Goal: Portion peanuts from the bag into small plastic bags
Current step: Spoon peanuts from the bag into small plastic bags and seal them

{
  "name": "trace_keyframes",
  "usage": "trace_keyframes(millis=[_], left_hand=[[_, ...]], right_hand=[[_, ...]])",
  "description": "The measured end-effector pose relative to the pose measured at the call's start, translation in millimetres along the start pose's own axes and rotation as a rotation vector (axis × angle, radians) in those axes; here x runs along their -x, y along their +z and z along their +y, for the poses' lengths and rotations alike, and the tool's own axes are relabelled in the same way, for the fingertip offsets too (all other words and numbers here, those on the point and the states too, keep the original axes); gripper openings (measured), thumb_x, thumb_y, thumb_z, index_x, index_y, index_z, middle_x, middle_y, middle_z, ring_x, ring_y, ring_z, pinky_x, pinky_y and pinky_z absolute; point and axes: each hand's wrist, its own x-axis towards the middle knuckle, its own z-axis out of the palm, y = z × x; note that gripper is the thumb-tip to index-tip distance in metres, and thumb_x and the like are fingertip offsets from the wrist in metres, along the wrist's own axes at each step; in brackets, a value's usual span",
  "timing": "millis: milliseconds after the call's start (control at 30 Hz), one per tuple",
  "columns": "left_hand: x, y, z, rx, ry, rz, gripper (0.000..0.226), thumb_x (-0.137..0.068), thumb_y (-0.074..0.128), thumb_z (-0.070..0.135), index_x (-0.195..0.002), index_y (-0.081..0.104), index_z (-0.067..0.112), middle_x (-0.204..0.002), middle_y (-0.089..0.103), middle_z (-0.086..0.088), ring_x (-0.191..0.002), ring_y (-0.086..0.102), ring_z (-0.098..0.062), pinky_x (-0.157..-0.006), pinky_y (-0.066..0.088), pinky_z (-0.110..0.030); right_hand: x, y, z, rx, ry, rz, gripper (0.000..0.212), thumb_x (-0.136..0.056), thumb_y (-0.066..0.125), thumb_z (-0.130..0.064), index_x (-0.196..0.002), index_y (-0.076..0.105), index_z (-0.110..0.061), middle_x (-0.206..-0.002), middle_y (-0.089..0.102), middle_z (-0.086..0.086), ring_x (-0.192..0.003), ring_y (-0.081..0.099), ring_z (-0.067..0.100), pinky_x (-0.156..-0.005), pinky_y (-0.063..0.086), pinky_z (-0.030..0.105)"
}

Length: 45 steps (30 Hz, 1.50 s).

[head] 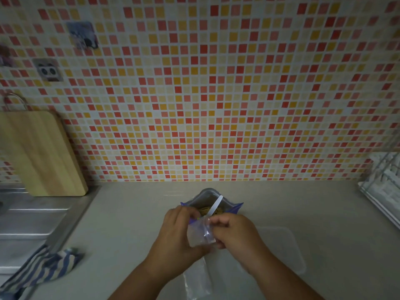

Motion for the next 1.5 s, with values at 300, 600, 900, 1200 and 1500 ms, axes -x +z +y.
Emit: trace_keyframes(millis=[300,600,900,1200,1500], left_hand=[[-14,-17,6,-0.002,0.013,-0.118,0.046,-0.066,0.068,0.058,-0.107,0.047,0.057,-0.102,0.047,0.04,-0.098,0.044,0.017,-0.084,0.032,0.0],[-35,-30,-4,0.016,-0.01,-0.105,0.028,-0.073,0.05,0.066,-0.096,0.052,0.052,-0.104,0.057,0.034,-0.1,0.05,0.008,-0.083,0.04,-0.011],[-44,-30,-9,-0.135,-0.052,-0.193,0.03,-0.087,0.046,0.056,-0.111,0.049,0.039,-0.107,0.061,0.022,-0.096,0.055,0.0,-0.079,0.044,-0.014],[-46,-33,-11,-0.023,-0.074,-0.243,0.021,-0.088,0.048,0.05,-0.105,0.052,0.037,-0.1,0.062,0.022,-0.088,0.056,0.012,-0.075,0.047,-0.009],[-47,-34,-6,-0.008,-0.093,-0.25,0.013,-0.09,0.047,0.048,-0.102,0.045,0.043,-0.098,0.059,0.024,-0.086,0.056,0.007,-0.07,0.044,-0.007]], right_hand=[[-1,-9,-18,0.134,-0.194,-0.057,0.03,-0.088,0.055,-0.007,-0.098,0.074,-0.028,-0.081,0.069,-0.02,-0.08,0.065,-0.004,-0.068,0.048,0.005],[-53,-21,-33,1.334,-0.556,0.099,0.019,-0.08,0.065,-0.026,-0.093,0.072,-0.014,-0.103,0.058,0.006,-0.106,0.048,0.028,-0.079,0.04,0.035],[-49,-15,-37,1.561,-0.291,-0.017,0.031,-0.089,0.055,-0.021,-0.118,0.06,-0.011,-0.129,0.042,0.008,-0.125,0.03,0.029,-0.098,0.033,0.037],[-48,-32,-76,1.293,-0.071,-0.095,0.036,-0.086,0.059,-0.019,-0.12,0.057,-0.008,-0.123,0.056,0.01,-0.112,0.054,0.026,-0.089,0.046,0.033],[-52,-5,-40,1.294,0.016,0.013,0.034,-0.091,0.051,-0.022,-0.123,0.053,-0.011,-0.123,0.057,0.007,-0.114,0.05,0.024,-0.101,0.036,0.034]])
